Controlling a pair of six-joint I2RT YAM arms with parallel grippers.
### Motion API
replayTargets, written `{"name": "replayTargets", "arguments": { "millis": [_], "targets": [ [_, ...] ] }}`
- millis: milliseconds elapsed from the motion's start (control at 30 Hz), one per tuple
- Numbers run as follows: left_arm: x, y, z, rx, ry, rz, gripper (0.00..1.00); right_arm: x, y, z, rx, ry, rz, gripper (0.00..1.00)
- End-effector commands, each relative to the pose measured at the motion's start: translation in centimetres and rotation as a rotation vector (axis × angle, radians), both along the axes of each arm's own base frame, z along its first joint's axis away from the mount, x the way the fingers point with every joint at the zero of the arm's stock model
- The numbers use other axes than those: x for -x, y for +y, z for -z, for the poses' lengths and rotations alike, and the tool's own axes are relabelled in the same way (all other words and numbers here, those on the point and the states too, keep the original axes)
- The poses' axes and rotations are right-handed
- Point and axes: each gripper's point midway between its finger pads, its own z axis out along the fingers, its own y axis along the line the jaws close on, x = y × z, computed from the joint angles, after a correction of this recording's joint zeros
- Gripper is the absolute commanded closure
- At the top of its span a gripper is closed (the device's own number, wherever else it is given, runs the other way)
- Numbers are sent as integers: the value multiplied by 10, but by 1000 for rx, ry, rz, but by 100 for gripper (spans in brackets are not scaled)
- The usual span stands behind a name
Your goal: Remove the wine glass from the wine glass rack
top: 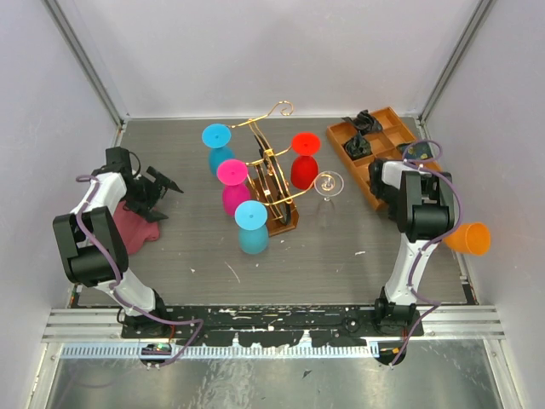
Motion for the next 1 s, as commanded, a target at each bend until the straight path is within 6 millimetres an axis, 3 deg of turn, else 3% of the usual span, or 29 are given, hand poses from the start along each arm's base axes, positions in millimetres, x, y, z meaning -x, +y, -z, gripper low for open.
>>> {"name": "replayTargets", "arguments": {
  "millis": [0,333,533,633,967],
  "targets": [
    [-1,3,-1,-7,2,7,1,-25,44,41,-255,-55,-69,40],
    [0,3,-1,-6,5,7,1,-47,64,35,-340,-138,-123,34],
    [1,3,-1,-8,8,6,1,-49,68,33,-356,-176,-135,34],
    [0,2,-2,-3,5,7,1,-41,60,18,-292,-207,-108,34],
    [1,1,-2,3,10,9,1,17,11,-22,-198,-323,79,32]
  ]
}}
